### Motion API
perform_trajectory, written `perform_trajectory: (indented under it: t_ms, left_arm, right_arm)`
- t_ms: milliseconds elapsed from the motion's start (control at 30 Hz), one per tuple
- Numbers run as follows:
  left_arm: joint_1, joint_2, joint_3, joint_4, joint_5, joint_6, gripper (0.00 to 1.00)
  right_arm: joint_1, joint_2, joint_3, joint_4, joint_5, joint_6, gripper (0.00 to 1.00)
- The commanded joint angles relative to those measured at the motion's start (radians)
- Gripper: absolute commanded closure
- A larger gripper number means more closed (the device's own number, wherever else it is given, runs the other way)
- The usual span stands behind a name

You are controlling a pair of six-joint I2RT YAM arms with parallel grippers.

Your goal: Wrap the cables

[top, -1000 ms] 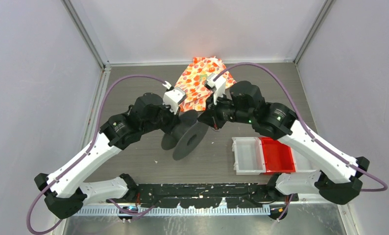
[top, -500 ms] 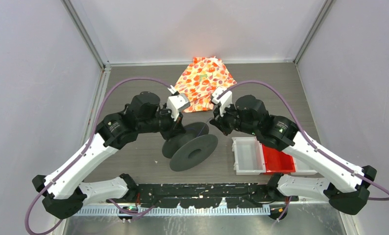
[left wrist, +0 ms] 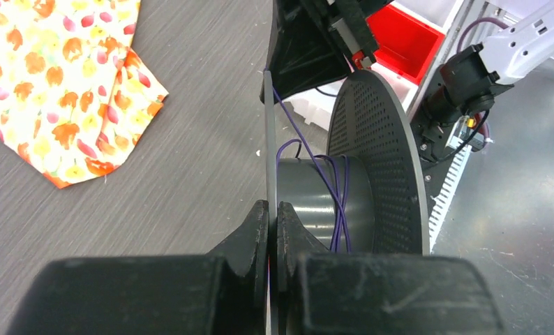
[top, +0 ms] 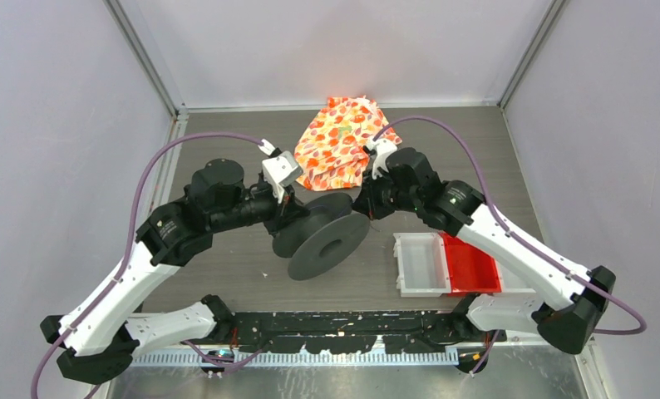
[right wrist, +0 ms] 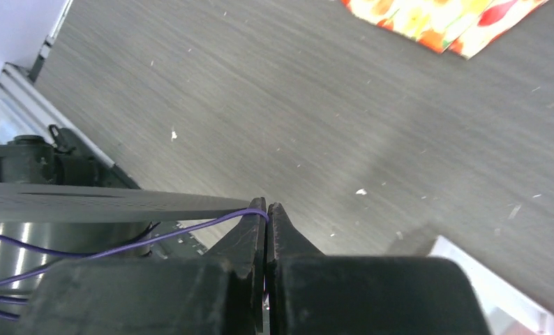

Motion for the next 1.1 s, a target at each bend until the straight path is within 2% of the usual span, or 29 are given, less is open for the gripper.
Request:
perform_trajectory:
  t_ms: [0,167,367,400,433,467,500,600,833,1067]
  left_arm:
    - [-0.004,-0.029,0.029,0.13,0.05,-0.023,1.0]
    - [-0.003,-0.058,0.014,0.16,0.047,-0.021,1.0]
    - [-0.003,-0.07,-0.011,0.188,0.075,-0.009,1.0]
    - [-0.003,-0.069,-0.014,0.188,0.077,-0.005,1.0]
    - [-0.003,-0.068,-0.016,0.188,0.082,-0.003,1.0]
    - [-0.003,-0.066,-0.017,0.188,0.088,-0.003,1.0]
    - [-0.003,-0.064,-0.016,0.187,0.094,-0.002,1.0]
    - [-0.003,-0.062,-0.011,0.185,0.096,0.0,1.0]
    - [-0.003,-0.062,-0.004,0.18,0.089,0.005,1.0]
    - [-0.003,-0.07,-0.001,0.193,0.075,0.004,1.0]
  right_arm:
    - [-0.063,0.062,0.039,-0.012,-0.243,0.141,0.99]
    - [-0.117,0.134,0.03,-0.003,-0.547,0.137,0.99]
    - [-0.157,0.193,0.033,-0.007,-0.775,0.109,0.99]
    - [-0.162,0.199,0.036,-0.011,-0.802,0.102,0.98]
    - [-0.167,0.203,0.04,-0.015,-0.821,0.094,0.9]
    - [-0.173,0.204,0.042,-0.022,-0.834,0.085,0.75]
    - [-0.178,0.205,0.049,-0.034,-0.842,0.074,0.68]
    - [-0.192,0.202,0.064,-0.067,-0.837,0.045,0.57]
    - [-0.257,0.186,0.061,-0.098,-0.829,0.028,0.54]
    - [-0.315,0.189,0.059,-0.175,-0.778,-0.02,0.44]
